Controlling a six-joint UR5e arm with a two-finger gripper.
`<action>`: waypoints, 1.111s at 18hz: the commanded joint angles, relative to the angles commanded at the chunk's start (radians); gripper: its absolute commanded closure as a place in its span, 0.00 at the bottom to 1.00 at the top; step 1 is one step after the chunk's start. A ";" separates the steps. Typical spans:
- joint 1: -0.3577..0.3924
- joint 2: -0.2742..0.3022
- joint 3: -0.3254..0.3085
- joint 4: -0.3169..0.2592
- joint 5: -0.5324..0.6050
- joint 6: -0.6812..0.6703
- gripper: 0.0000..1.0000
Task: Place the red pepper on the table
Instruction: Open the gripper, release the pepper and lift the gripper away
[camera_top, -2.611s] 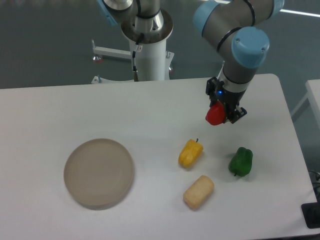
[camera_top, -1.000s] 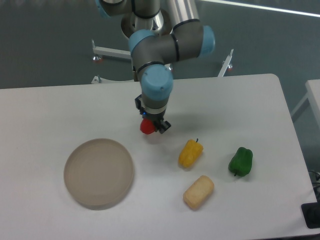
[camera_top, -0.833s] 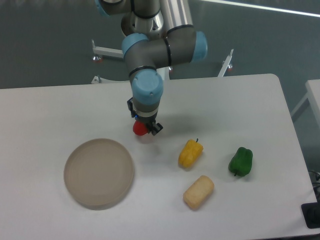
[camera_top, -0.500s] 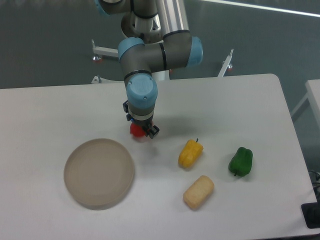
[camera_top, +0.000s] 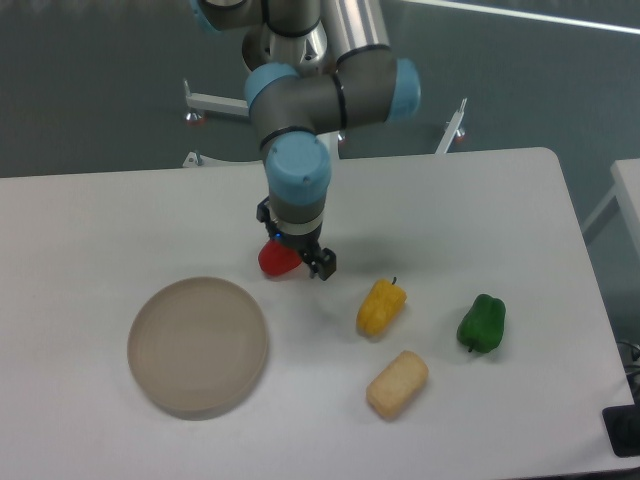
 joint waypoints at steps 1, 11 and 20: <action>0.021 0.005 0.021 -0.005 -0.002 0.035 0.00; 0.127 0.011 0.065 -0.044 0.038 0.400 0.00; 0.230 0.008 0.134 -0.097 0.038 0.569 0.00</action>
